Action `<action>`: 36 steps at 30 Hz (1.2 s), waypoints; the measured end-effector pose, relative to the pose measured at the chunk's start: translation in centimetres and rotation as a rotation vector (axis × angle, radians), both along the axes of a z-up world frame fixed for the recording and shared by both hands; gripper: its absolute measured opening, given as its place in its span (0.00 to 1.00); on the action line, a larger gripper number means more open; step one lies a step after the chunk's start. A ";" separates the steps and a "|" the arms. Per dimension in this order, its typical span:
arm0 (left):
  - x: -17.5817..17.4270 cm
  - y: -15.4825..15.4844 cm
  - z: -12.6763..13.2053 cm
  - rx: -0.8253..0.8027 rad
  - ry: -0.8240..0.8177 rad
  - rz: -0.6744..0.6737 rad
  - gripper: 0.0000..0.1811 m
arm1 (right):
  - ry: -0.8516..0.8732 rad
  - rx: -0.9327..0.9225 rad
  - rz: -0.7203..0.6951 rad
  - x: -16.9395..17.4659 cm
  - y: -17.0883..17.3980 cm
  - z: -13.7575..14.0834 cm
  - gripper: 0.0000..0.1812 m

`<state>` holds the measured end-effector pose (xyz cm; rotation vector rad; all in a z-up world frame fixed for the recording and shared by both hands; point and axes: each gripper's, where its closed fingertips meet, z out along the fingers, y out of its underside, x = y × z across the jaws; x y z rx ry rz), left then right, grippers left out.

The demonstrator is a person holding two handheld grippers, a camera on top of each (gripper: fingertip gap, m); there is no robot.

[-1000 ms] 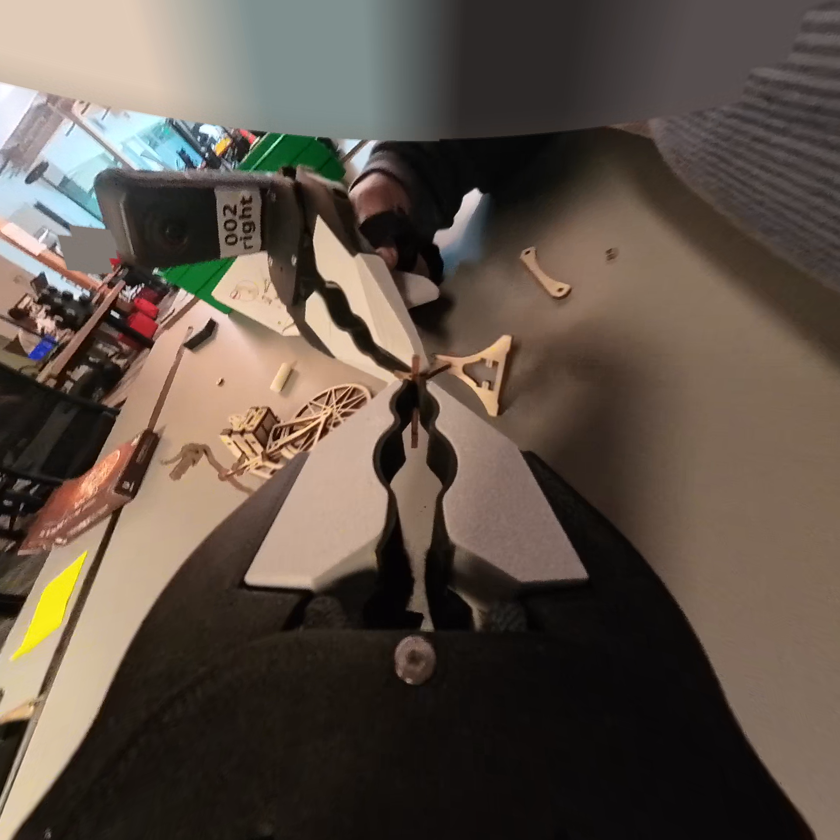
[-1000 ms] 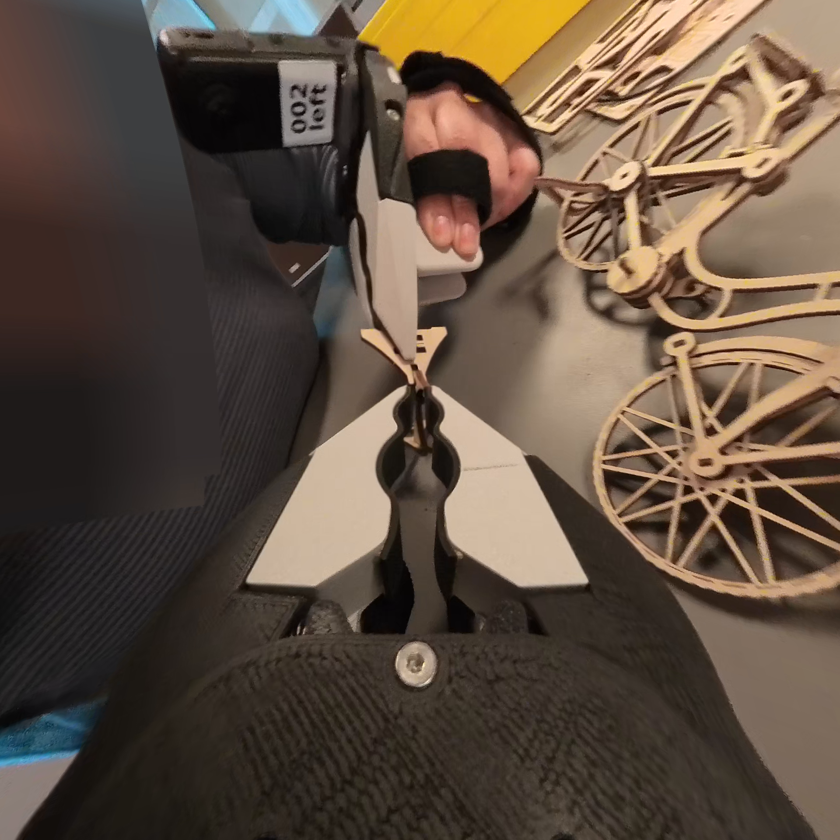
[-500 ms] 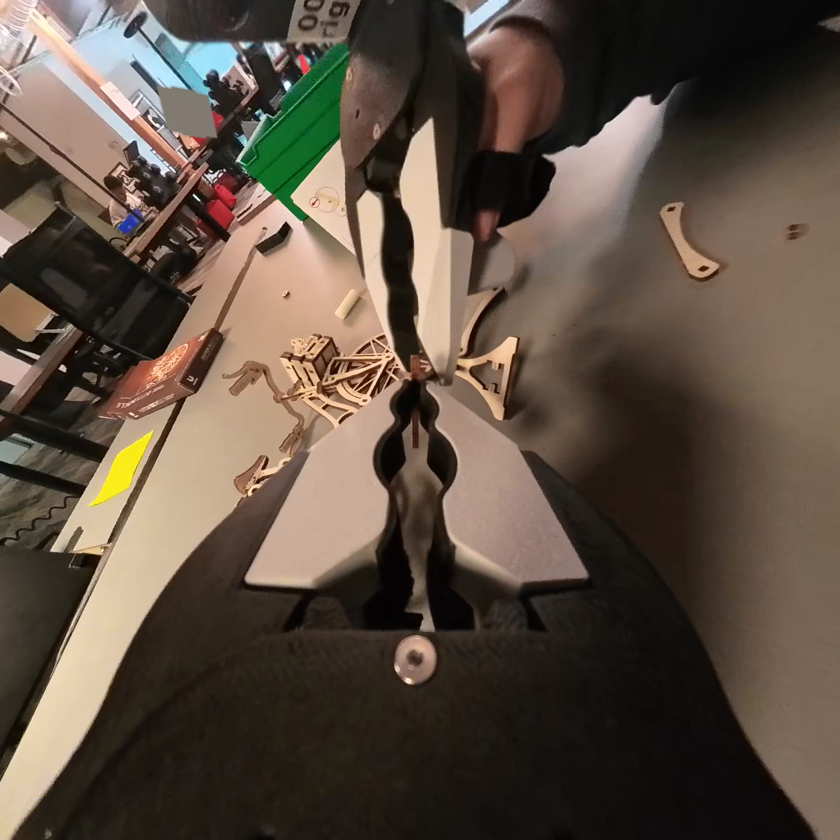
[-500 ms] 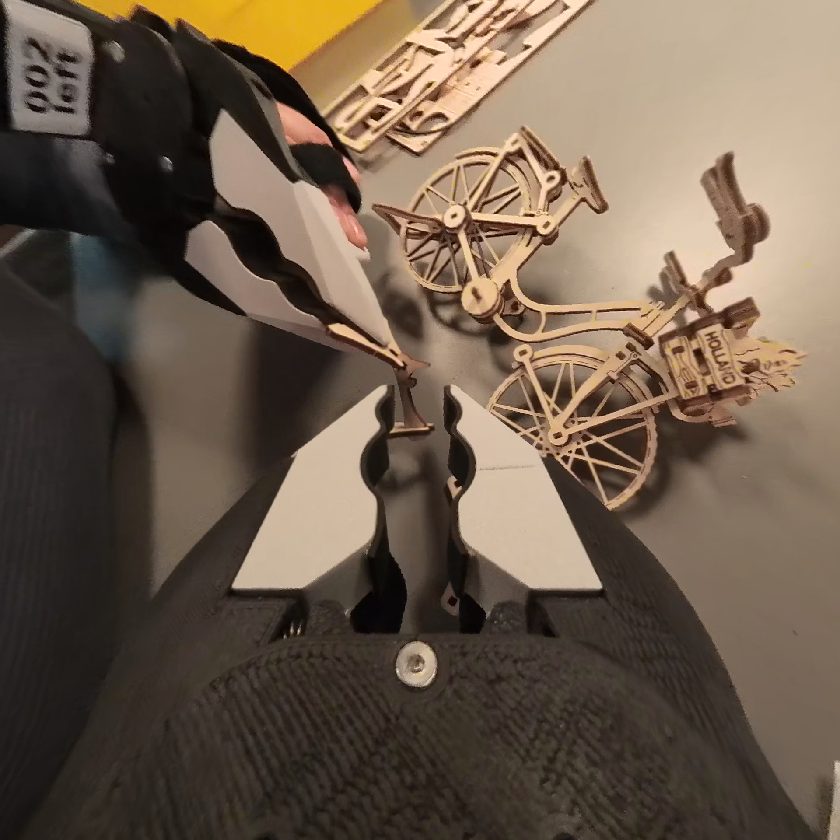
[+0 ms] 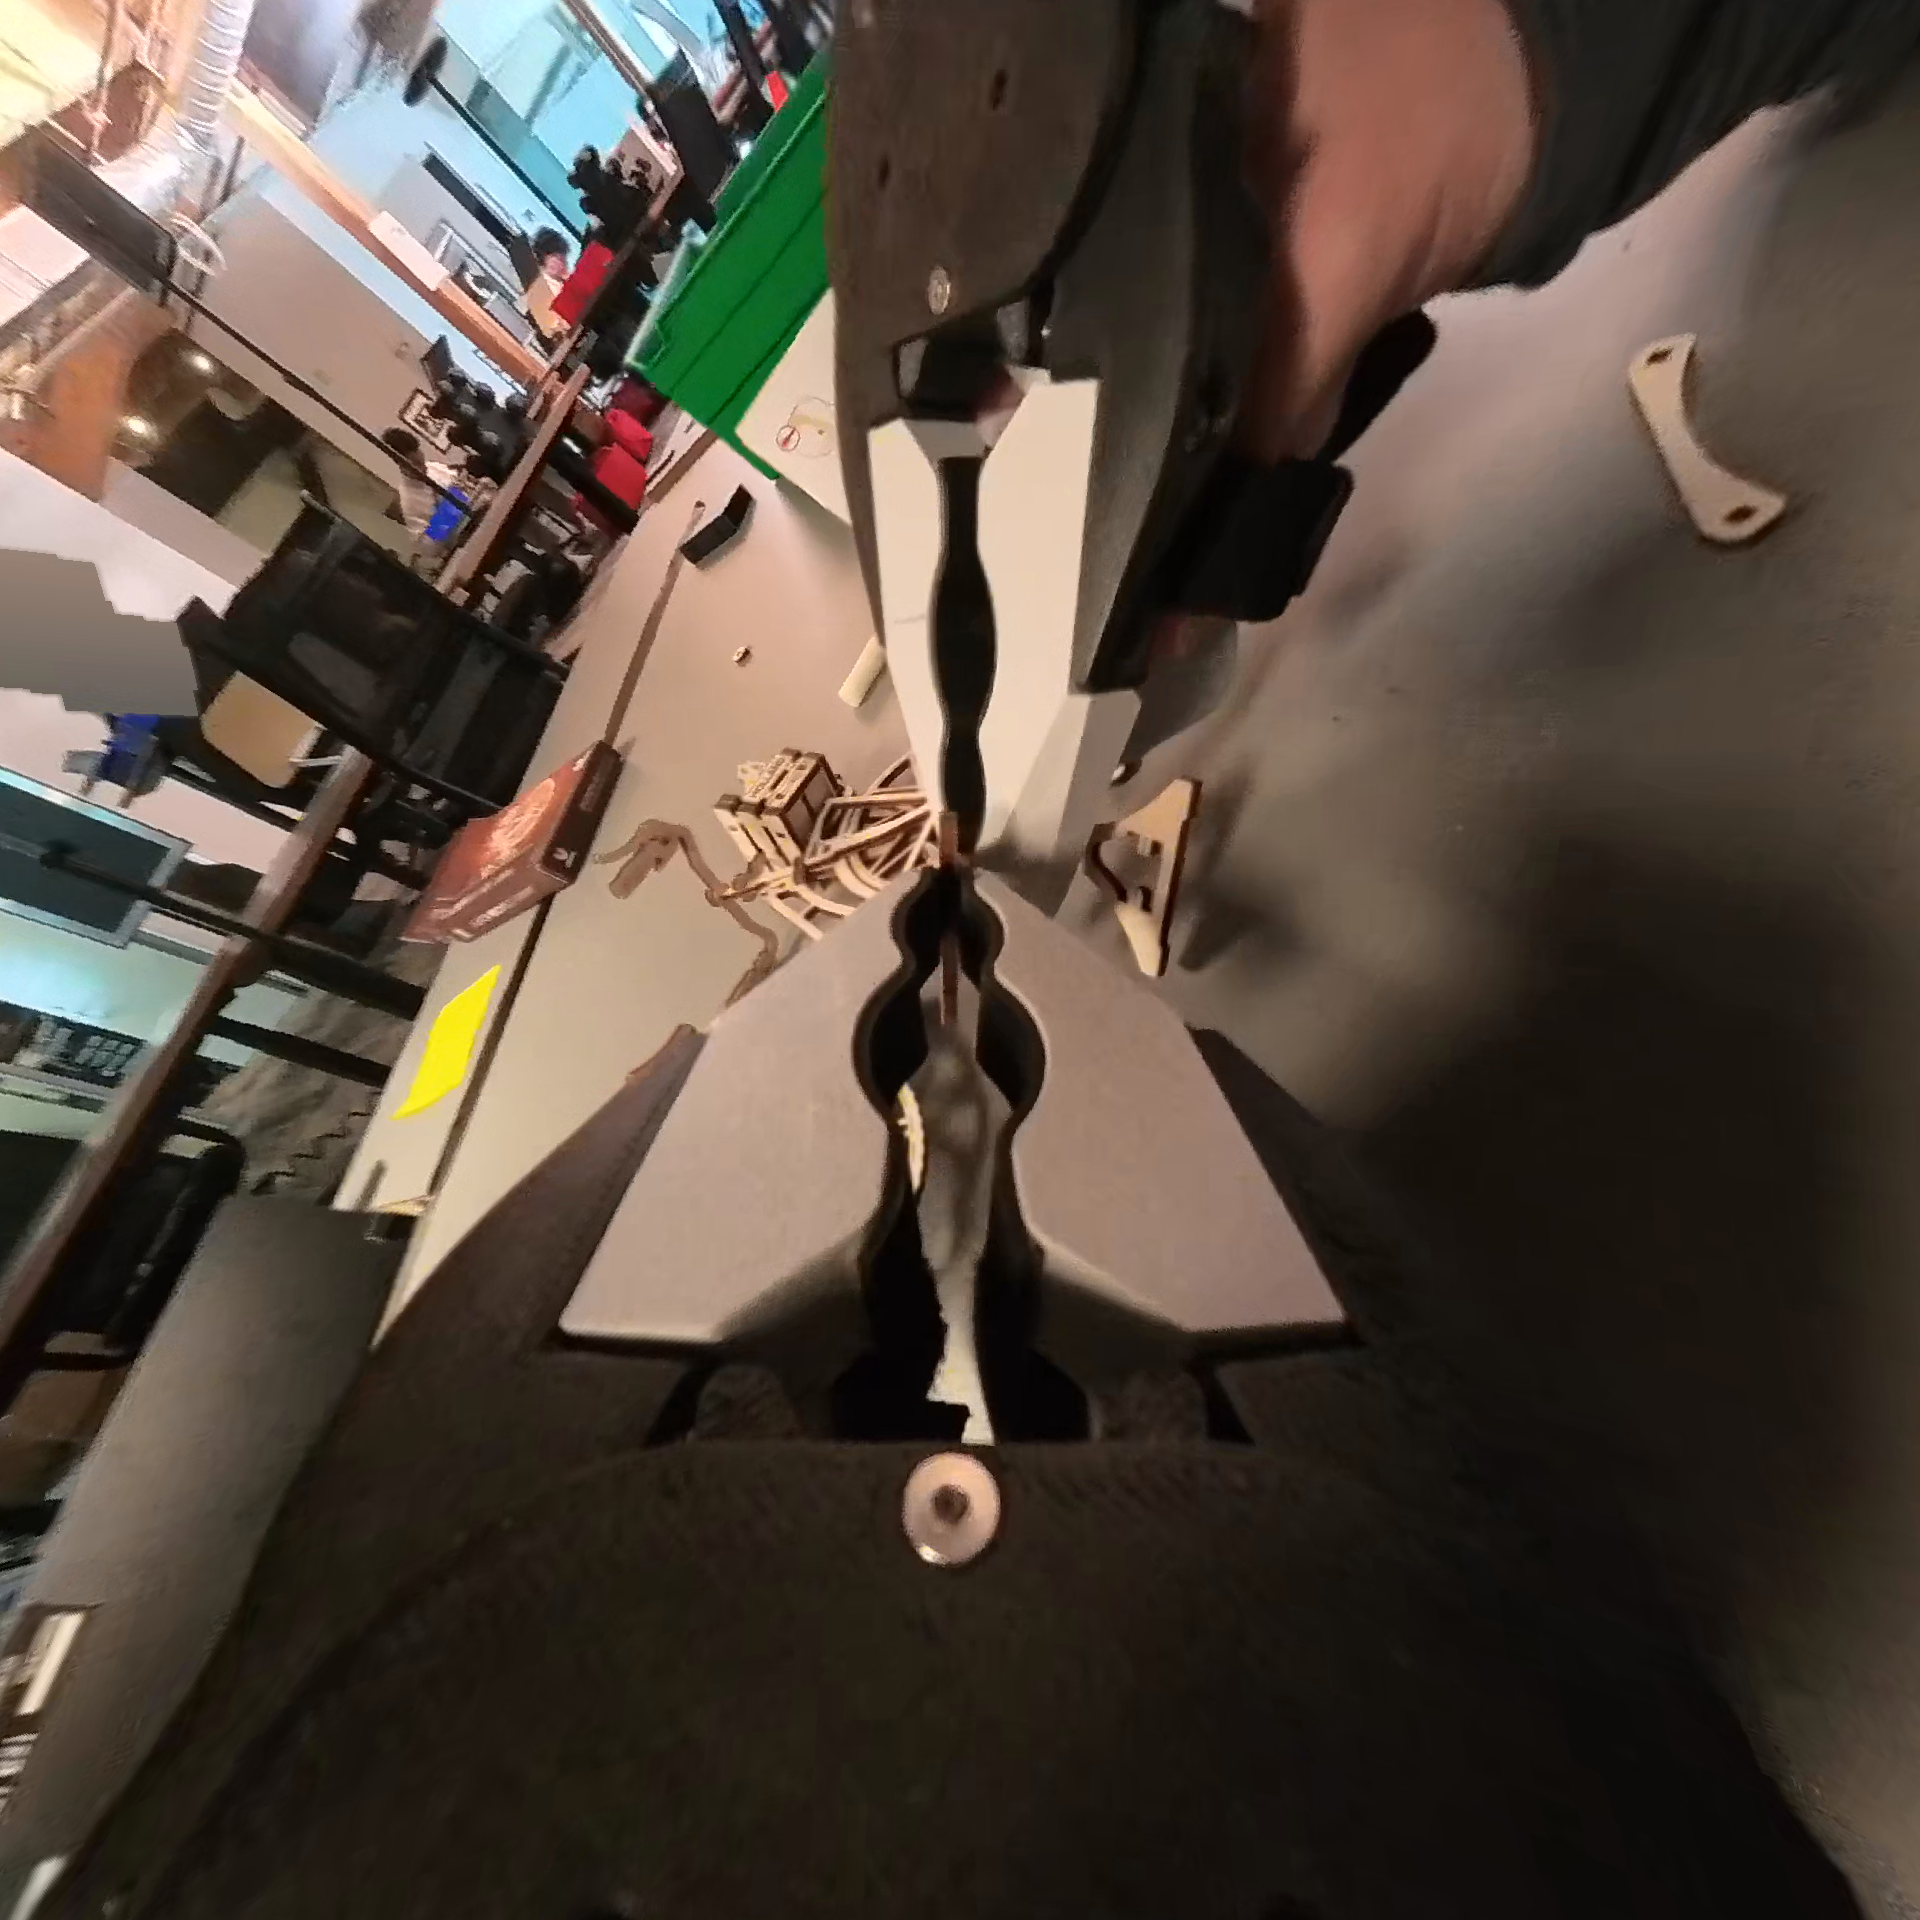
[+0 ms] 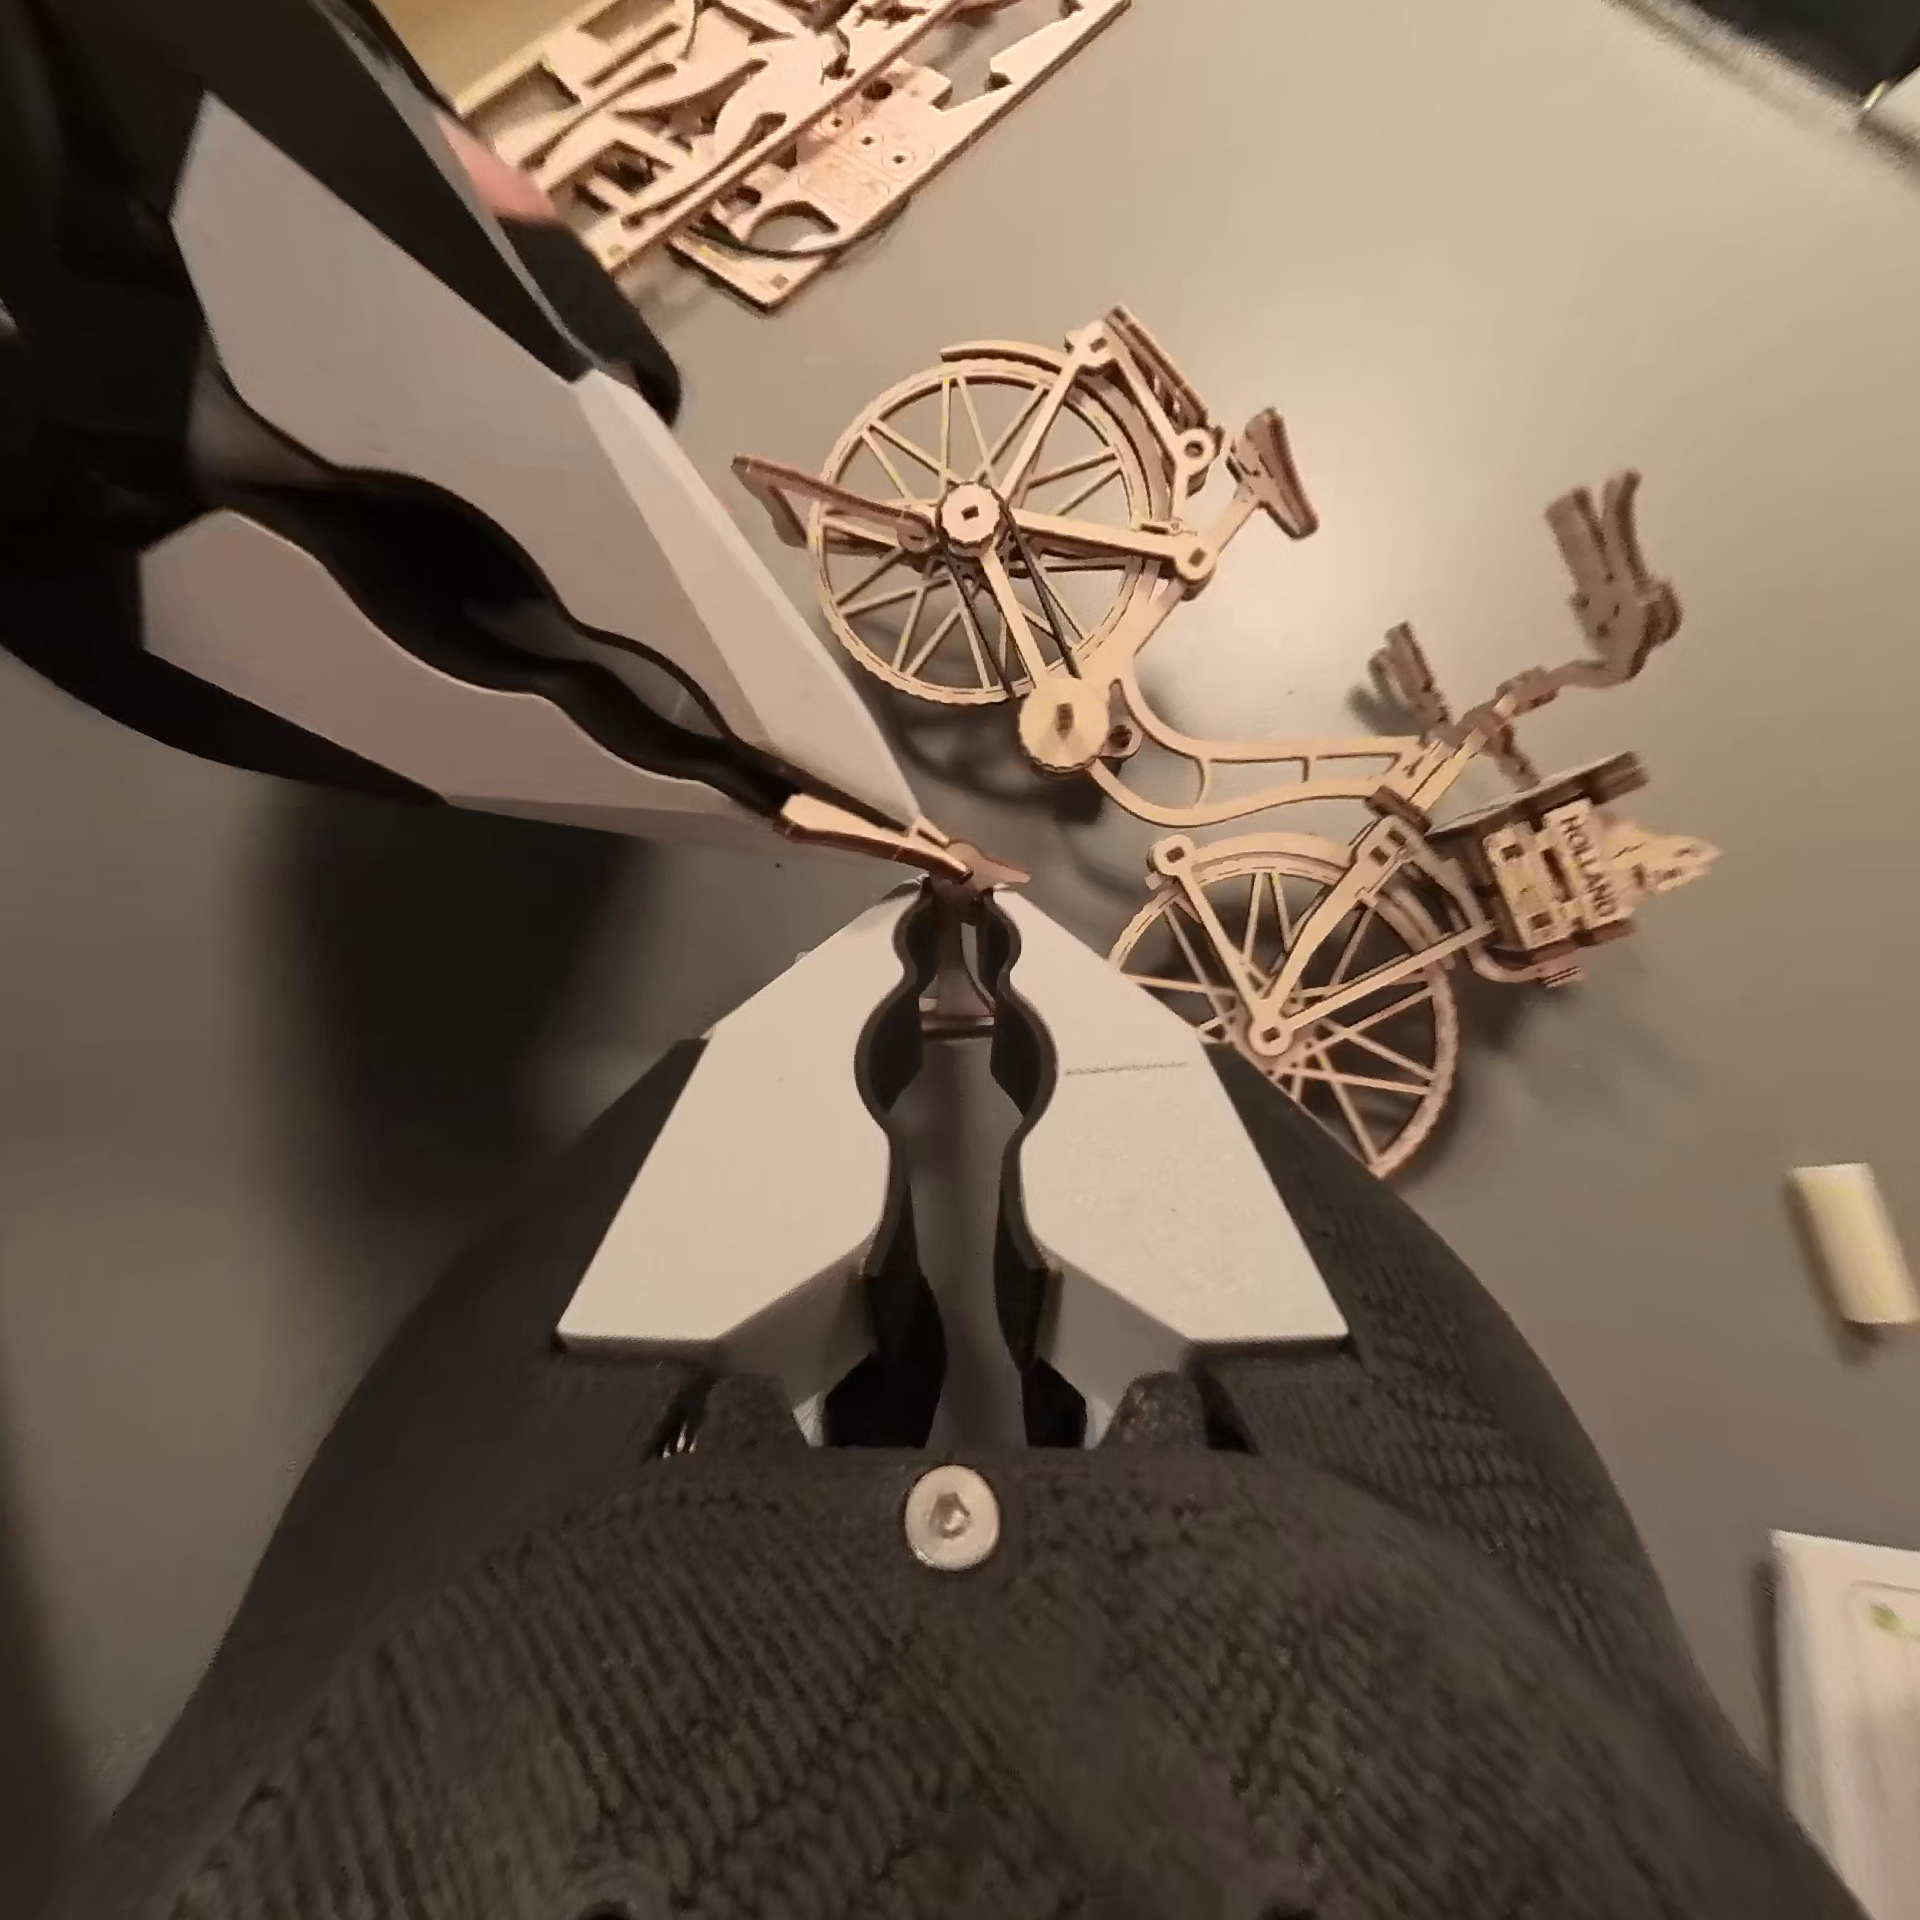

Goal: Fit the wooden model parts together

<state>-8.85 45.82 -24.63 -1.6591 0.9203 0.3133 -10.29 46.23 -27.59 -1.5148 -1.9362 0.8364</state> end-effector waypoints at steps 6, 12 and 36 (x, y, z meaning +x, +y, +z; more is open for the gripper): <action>0.1 -0.3 0.1 0.067 0.157 0.005 0.01 | 0.068 0.143 0.025 -0.1 0.1 0.3 0.02; 0.1 -0.4 0.2 0.112 0.257 0.023 0.01 | 0.132 0.246 0.026 -0.4 0.2 0.5 0.02; 0.1 -0.7 0.0 0.109 0.218 -0.018 0.01 | 0.208 0.268 0.045 -0.6 -0.1 0.7 0.01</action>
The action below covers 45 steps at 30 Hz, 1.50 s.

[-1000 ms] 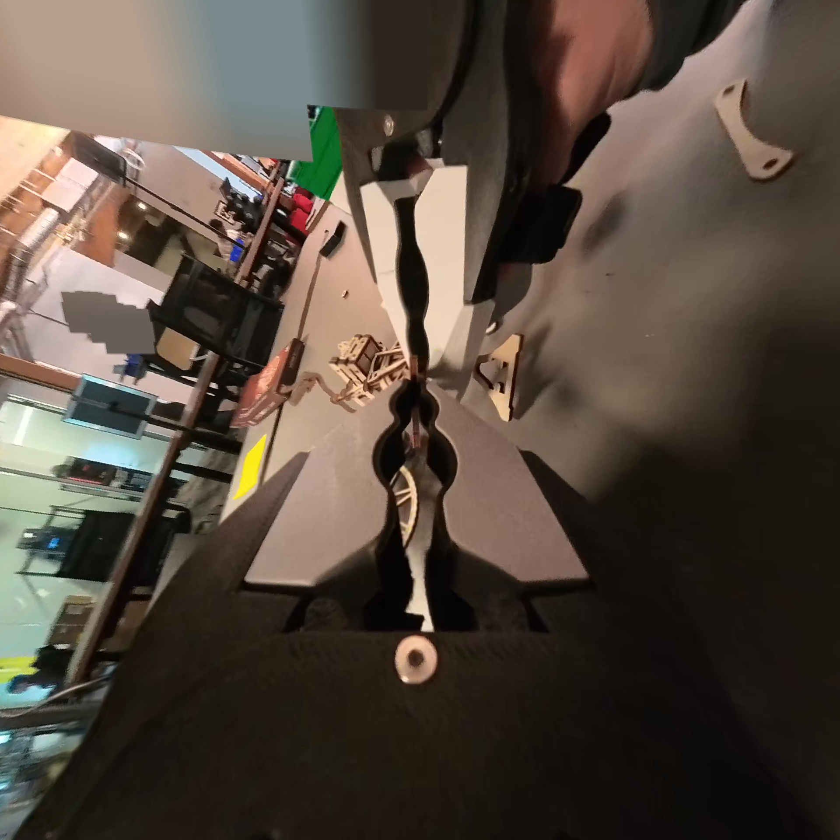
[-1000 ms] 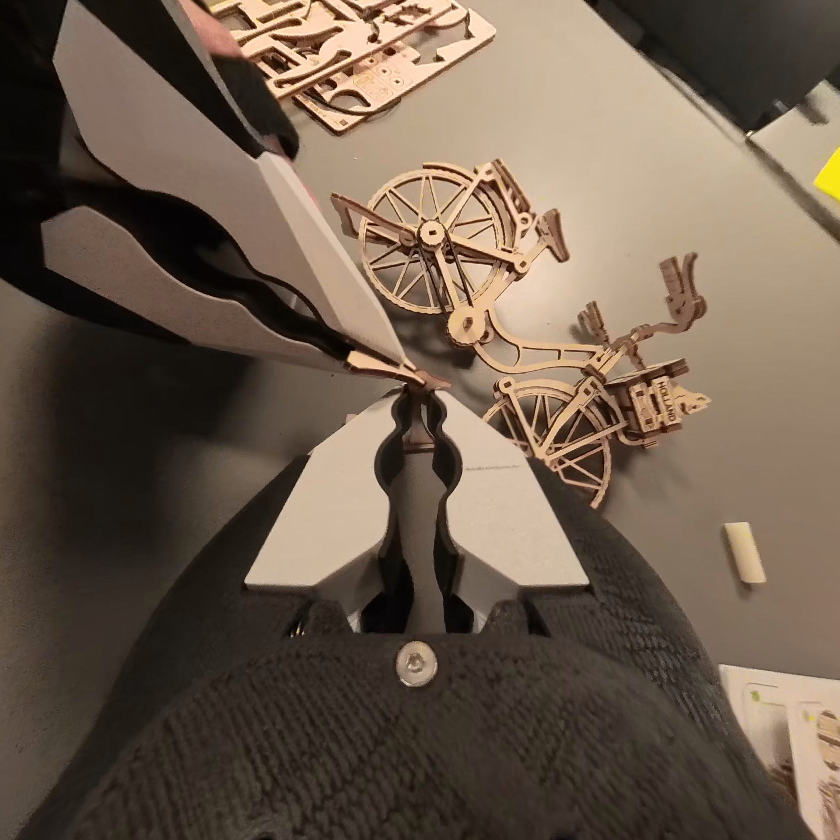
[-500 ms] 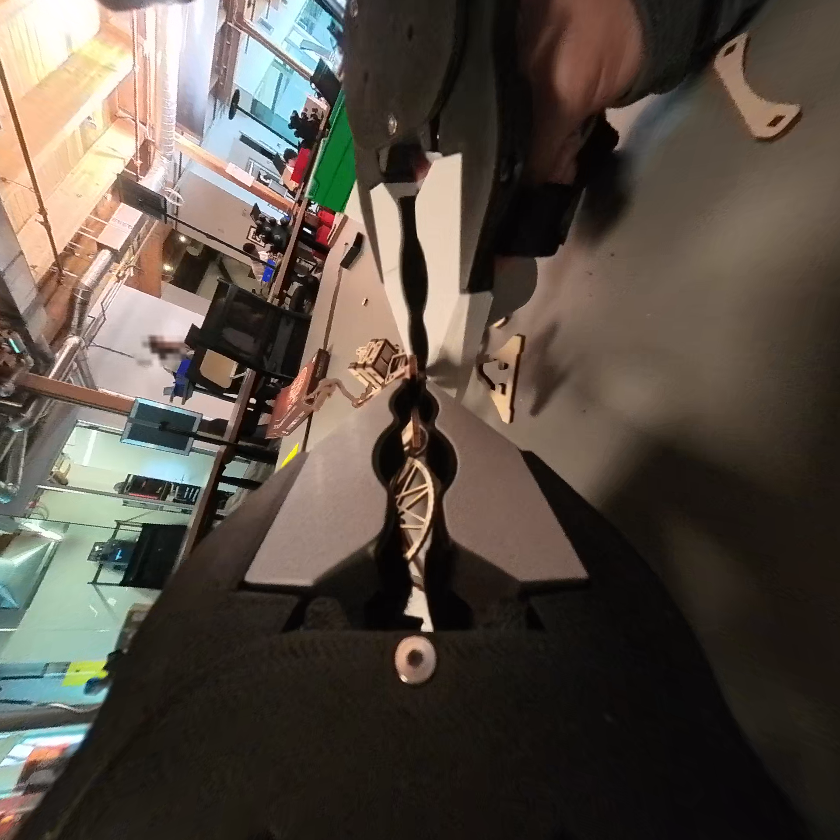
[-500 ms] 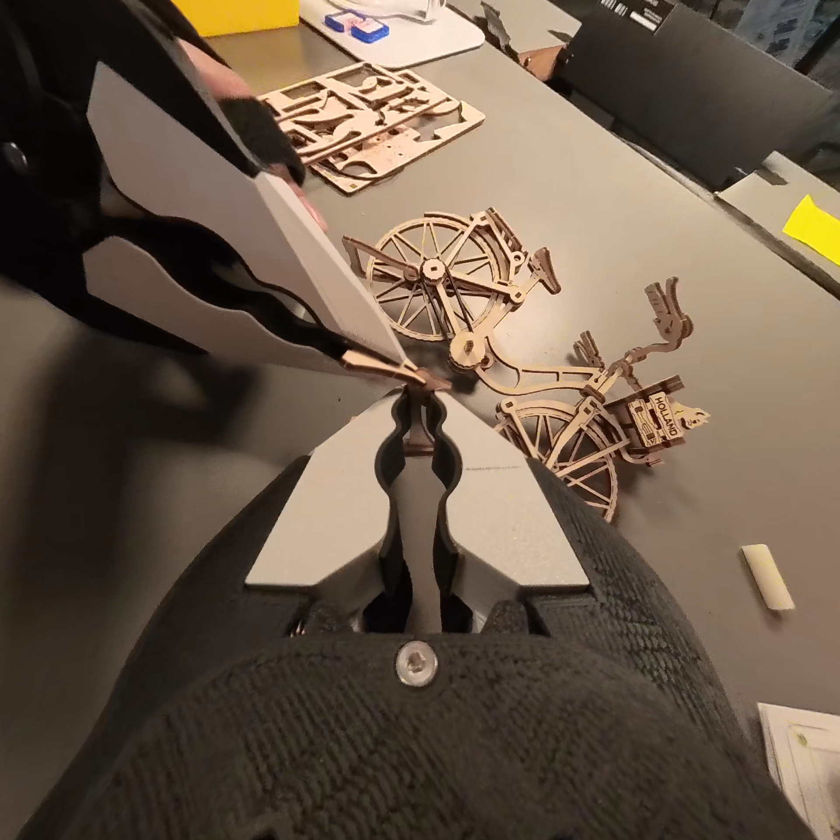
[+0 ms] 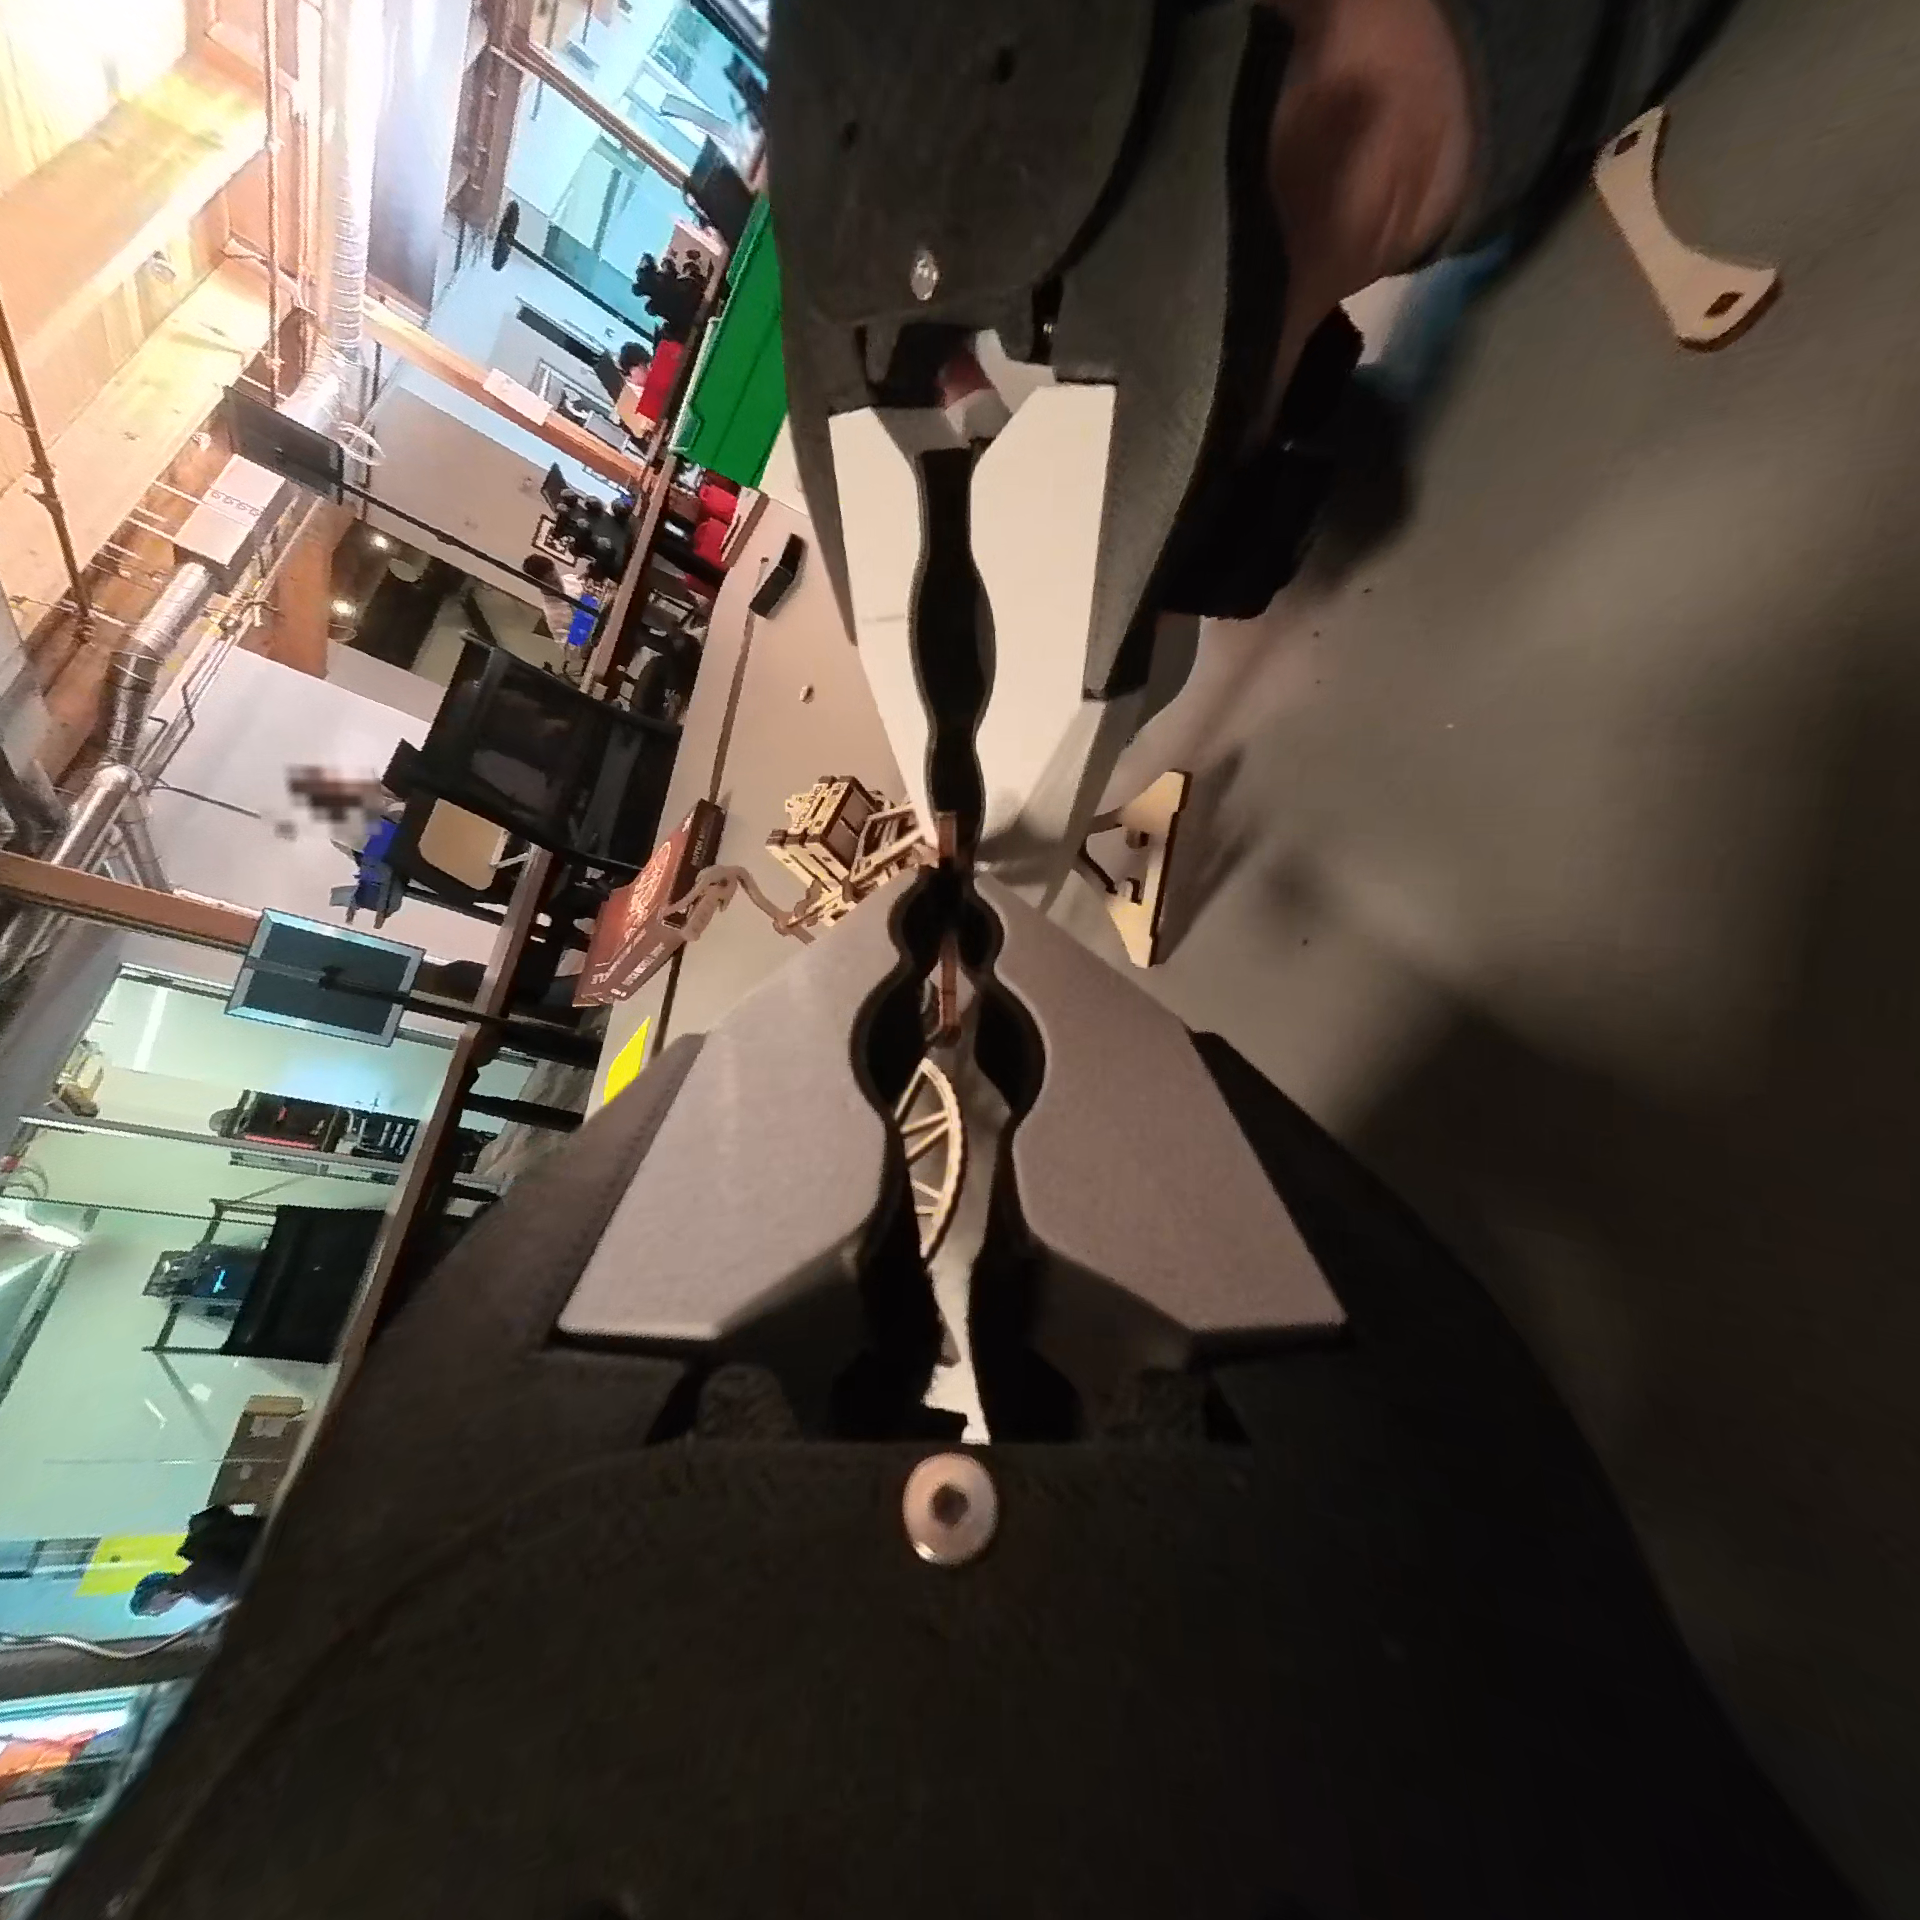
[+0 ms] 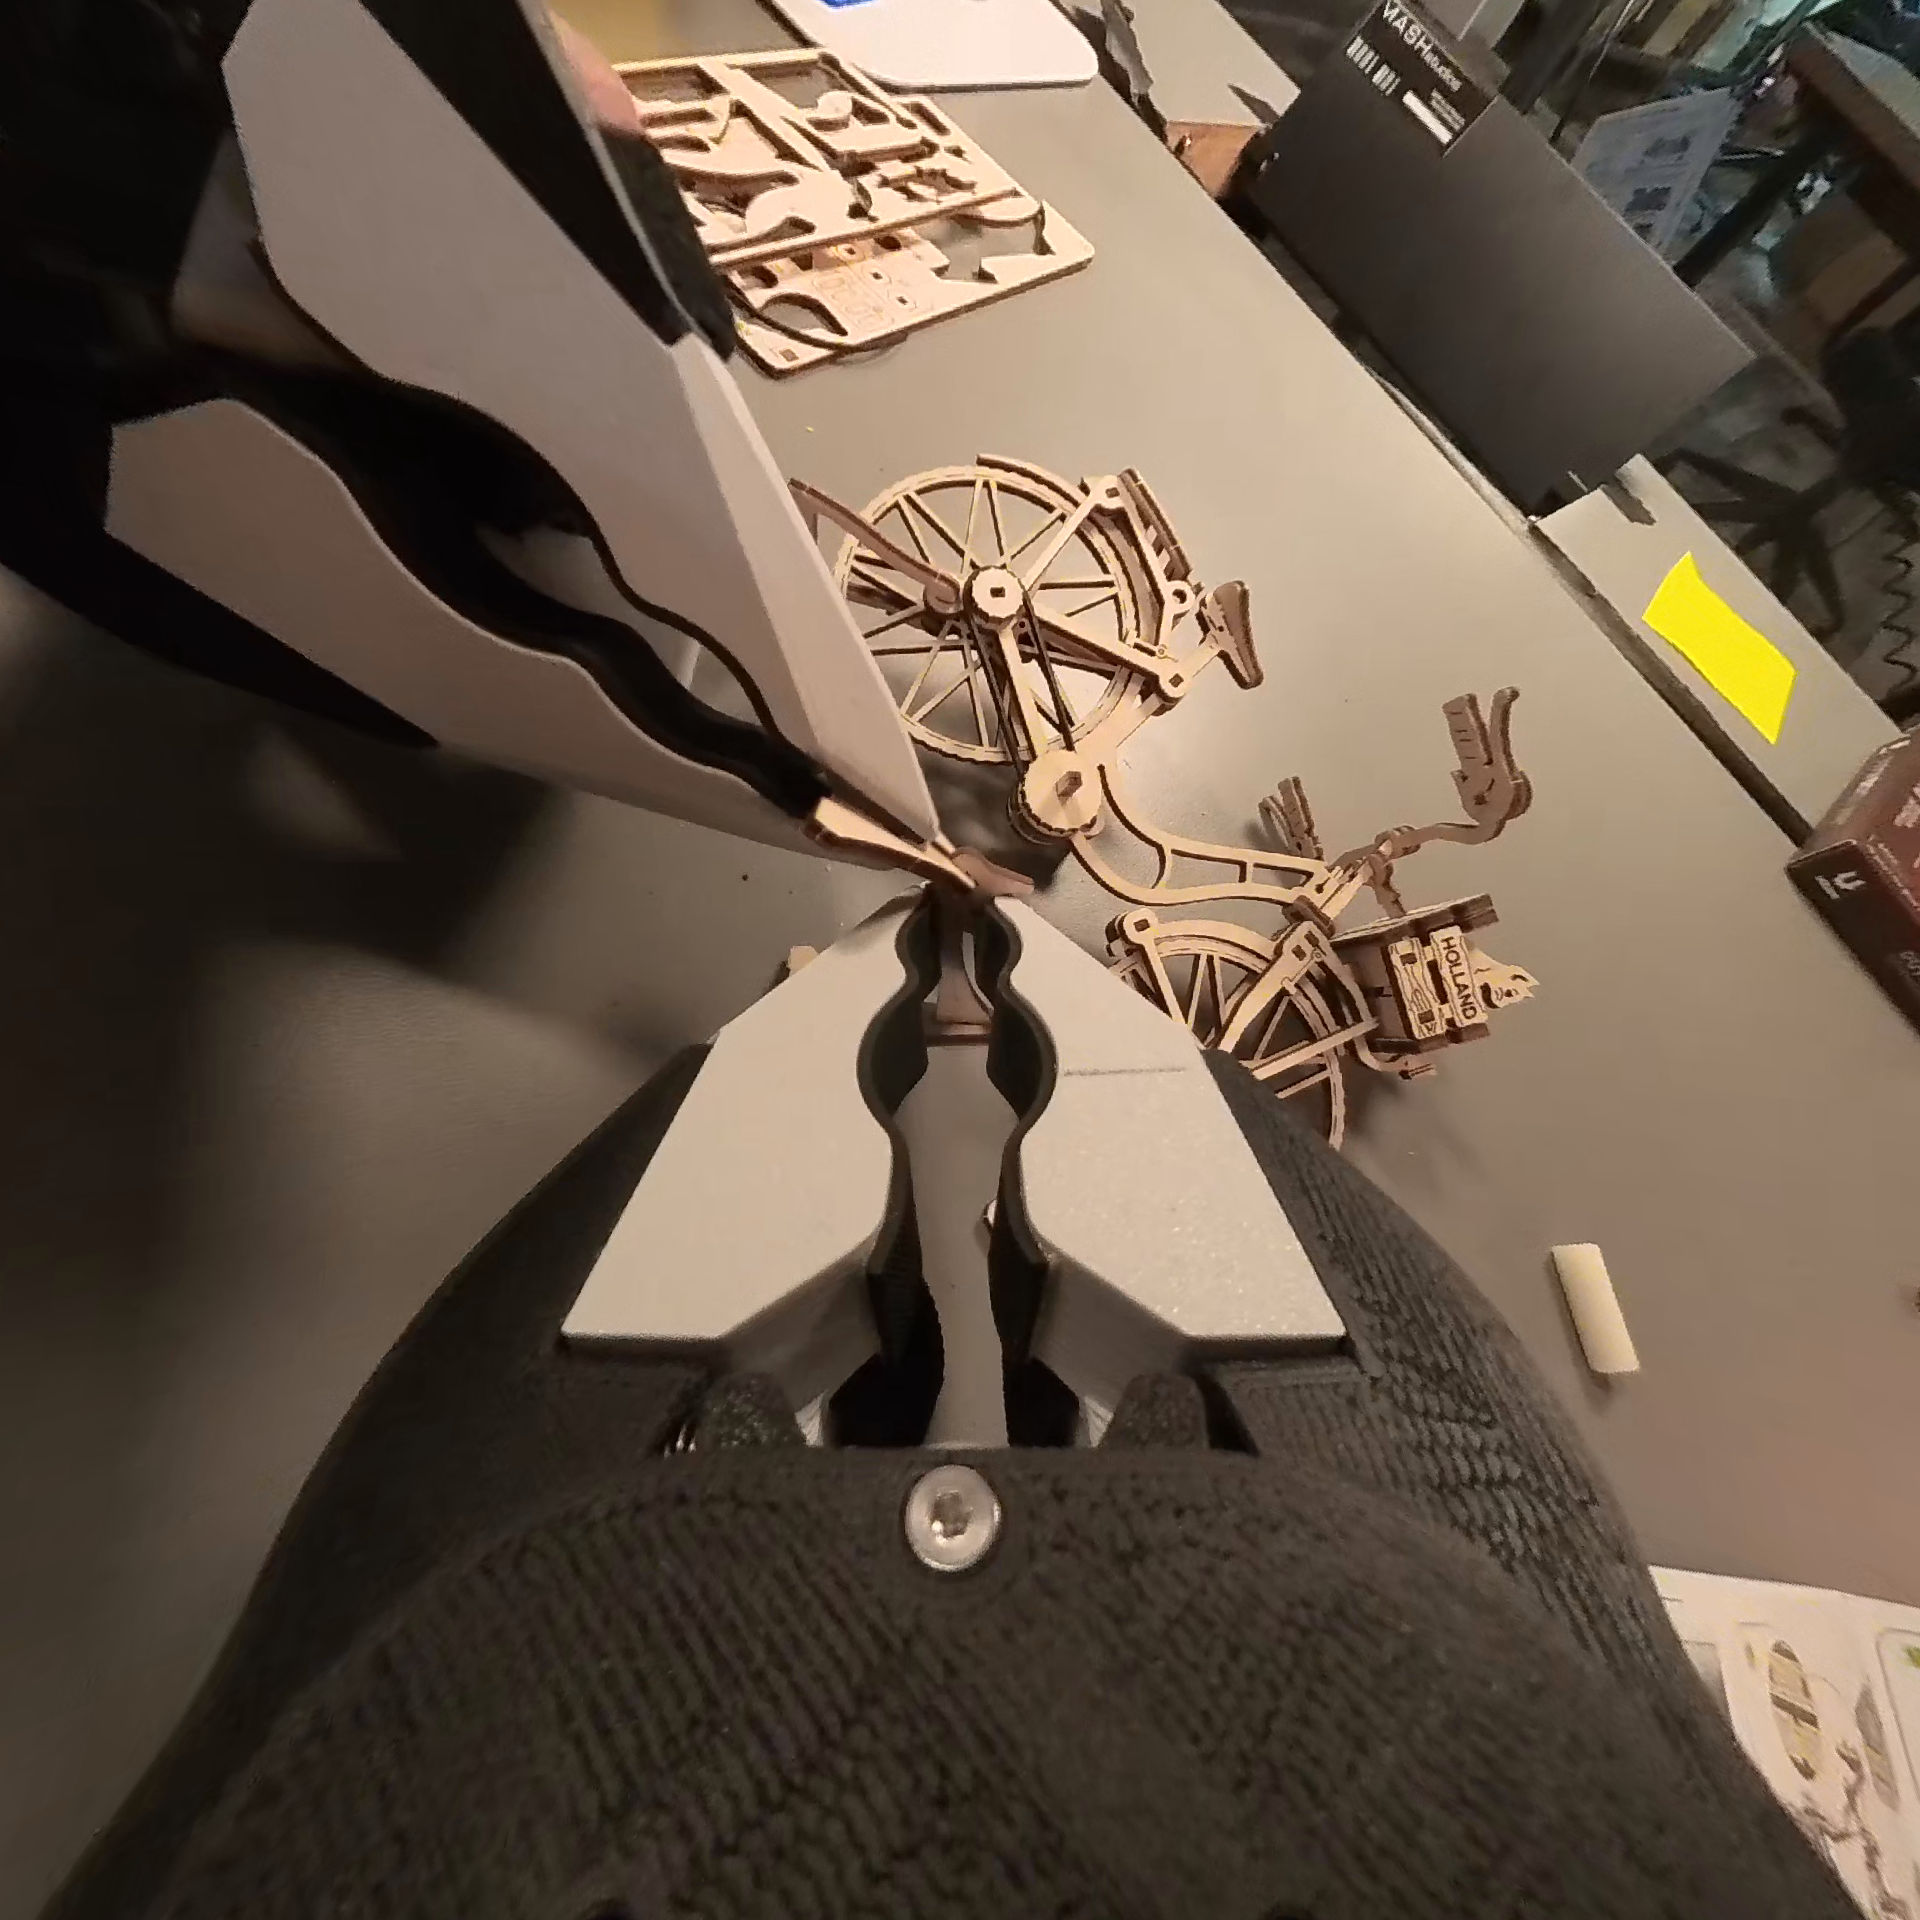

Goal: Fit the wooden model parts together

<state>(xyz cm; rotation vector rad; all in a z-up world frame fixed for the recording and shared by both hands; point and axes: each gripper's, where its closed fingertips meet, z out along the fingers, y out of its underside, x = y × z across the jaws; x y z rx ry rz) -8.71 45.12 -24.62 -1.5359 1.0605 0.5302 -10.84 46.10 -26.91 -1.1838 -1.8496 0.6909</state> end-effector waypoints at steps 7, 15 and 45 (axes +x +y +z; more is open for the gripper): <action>0.1 -0.1 -0.4 -0.026 -0.013 -0.014 0.01 | 0.008 0.130 0.010 0.0 0.2 -0.3 0.01; 0.0 0.0 0.3 0.029 0.050 0.011 0.01 | 0.030 0.049 0.020 -0.1 0.2 0.2 0.02; 0.0 0.0 0.8 0.075 0.147 0.027 0.01 | 0.023 -0.095 -0.022 -0.1 0.1 0.6 0.02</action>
